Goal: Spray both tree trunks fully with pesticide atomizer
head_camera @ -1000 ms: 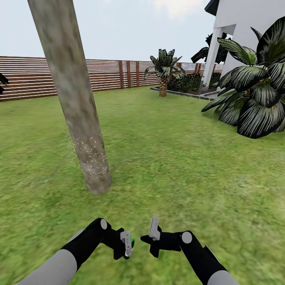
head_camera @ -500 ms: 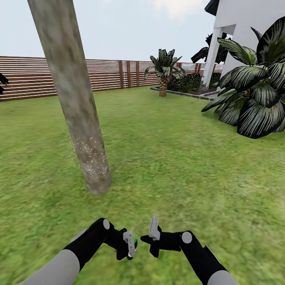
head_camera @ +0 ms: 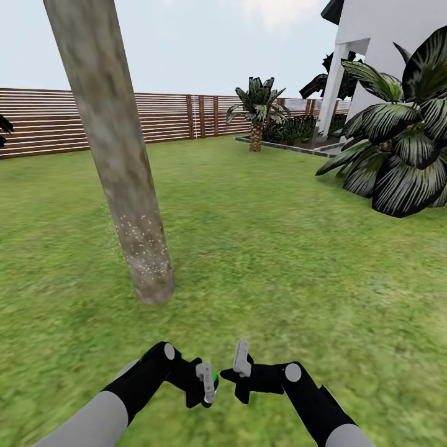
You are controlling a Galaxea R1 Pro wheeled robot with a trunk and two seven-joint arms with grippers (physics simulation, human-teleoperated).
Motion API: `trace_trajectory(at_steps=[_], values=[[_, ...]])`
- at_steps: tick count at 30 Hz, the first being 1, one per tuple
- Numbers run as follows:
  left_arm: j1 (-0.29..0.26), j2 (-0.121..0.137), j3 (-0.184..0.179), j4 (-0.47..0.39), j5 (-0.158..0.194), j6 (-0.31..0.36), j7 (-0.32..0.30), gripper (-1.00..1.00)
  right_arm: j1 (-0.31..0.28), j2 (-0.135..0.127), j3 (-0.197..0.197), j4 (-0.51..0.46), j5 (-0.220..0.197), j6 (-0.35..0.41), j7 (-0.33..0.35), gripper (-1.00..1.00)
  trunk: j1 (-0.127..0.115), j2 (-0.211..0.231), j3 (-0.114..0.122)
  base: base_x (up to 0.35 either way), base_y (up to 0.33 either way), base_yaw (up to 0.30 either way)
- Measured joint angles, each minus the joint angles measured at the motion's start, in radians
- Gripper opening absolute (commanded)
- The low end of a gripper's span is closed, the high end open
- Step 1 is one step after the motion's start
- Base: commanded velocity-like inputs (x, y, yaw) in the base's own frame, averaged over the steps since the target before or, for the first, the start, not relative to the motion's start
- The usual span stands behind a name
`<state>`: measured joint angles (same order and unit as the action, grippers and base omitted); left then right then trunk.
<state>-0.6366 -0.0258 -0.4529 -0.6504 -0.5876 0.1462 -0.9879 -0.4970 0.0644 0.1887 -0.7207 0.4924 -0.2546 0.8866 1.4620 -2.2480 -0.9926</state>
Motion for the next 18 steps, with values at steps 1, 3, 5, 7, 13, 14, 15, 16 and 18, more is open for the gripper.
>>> trace_trajectory(at_steps=[1, 3, 5, 7, 13, 14, 15, 16, 18], values=[[0.000, -0.001, 0.000, 0.000, 0.000, 0.000, 0.000, -1.00, 0.000, 0.000, 0.000, 0.000, 0.000, 0.000, 0.000, -1.00, 0.000, 0.000, 0.000, 0.000, 0.000, 0.000], [0.000, -0.002, 0.000, 0.001, 0.000, 0.000, 0.000, -1.00, 0.000, 0.000, 0.000, 0.001, 0.000, 0.000, 0.000, -1.00, 0.000, 0.000, 0.000, 0.000, 0.000, 0.000], [0.000, -0.002, 0.000, 0.001, 0.000, 0.000, 0.000, -1.00, 0.000, 0.000, 0.000, 0.001, 0.000, 0.000, 0.000, -1.00, 0.000, 0.000, 0.000, 0.000, 0.000, 0.000], [0.000, -0.001, 0.000, 0.001, 0.000, 0.000, 0.000, -1.00, 0.000, 0.000, 0.000, 0.001, 0.000, 0.000, 0.000, -1.00, 0.000, 0.000, 0.000, 0.000, 0.000, 0.000], [0.000, -0.001, 0.001, 0.002, 0.000, 0.000, 0.000, -1.00, 0.000, -0.001, 0.000, 0.001, 0.000, 0.000, 0.000, -1.00, 0.000, 0.000, 0.000, 0.000, 0.000, 0.000], [0.000, -0.002, 0.001, 0.000, 0.000, 0.000, 0.000, -1.00, 0.000, -0.001, 0.000, 0.001, 0.000, 0.000, 0.000, -1.00, 0.000, 0.000, 0.000, 0.000, 0.000, 0.000], [0.000, -0.004, 0.000, -0.001, 0.000, 0.000, 0.000, -1.00, 0.000, -0.001, 0.000, 0.001, 0.000, 0.000, 0.000, -1.00, 0.000, 0.000, 0.000, 0.000, 0.000, 0.000], [0.000, -0.006, 0.000, -0.002, 0.000, 0.000, 0.000, -1.00, 0.000, -0.001, 0.000, 0.001, 0.000, 0.000, 0.000, -1.00, 0.000, 0.000, 0.000, 0.000, 0.000, 0.000], [0.000, -0.007, 0.000, -0.004, 0.000, 0.000, 0.000, -1.00, 0.000, -0.001, 0.000, 0.001, 0.000, 0.000, 0.000, -1.00, 0.000, 0.000, 0.000, 0.000, 0.000, 0.000]])
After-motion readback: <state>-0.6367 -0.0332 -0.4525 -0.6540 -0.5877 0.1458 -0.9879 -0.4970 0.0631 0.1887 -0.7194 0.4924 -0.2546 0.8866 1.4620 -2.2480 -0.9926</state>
